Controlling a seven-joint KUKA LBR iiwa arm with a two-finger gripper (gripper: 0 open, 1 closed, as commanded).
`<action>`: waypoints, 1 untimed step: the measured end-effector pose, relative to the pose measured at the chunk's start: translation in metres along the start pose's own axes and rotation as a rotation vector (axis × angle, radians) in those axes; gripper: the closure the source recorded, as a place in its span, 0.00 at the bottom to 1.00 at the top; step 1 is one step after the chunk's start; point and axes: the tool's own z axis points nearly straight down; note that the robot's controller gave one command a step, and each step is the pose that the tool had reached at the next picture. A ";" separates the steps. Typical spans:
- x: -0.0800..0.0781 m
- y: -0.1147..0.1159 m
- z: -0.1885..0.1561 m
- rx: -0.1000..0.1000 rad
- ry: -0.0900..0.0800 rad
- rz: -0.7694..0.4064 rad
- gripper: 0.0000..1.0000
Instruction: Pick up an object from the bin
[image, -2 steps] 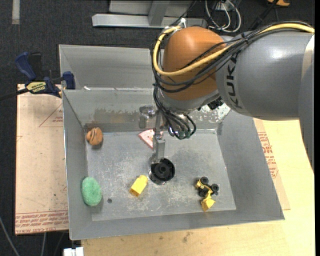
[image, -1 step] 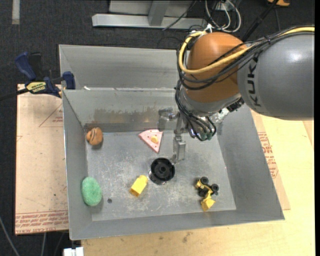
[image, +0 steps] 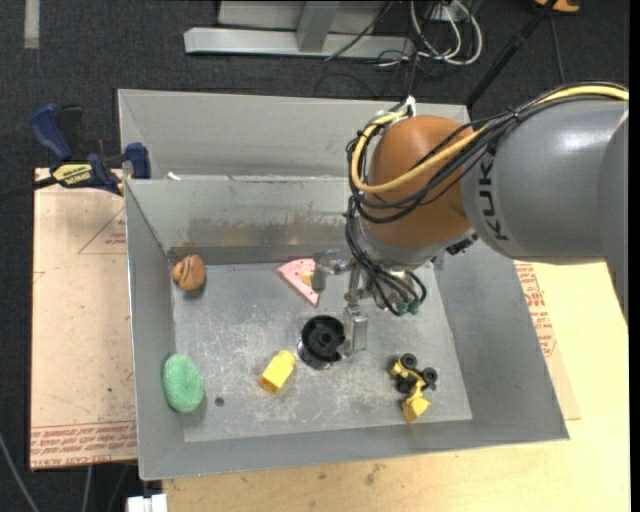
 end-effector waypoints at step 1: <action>-0.021 0.010 0.058 -0.003 -0.001 0.039 0.00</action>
Offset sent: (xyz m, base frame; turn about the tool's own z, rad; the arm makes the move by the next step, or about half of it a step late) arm -0.0202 -0.0144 -0.0827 0.1329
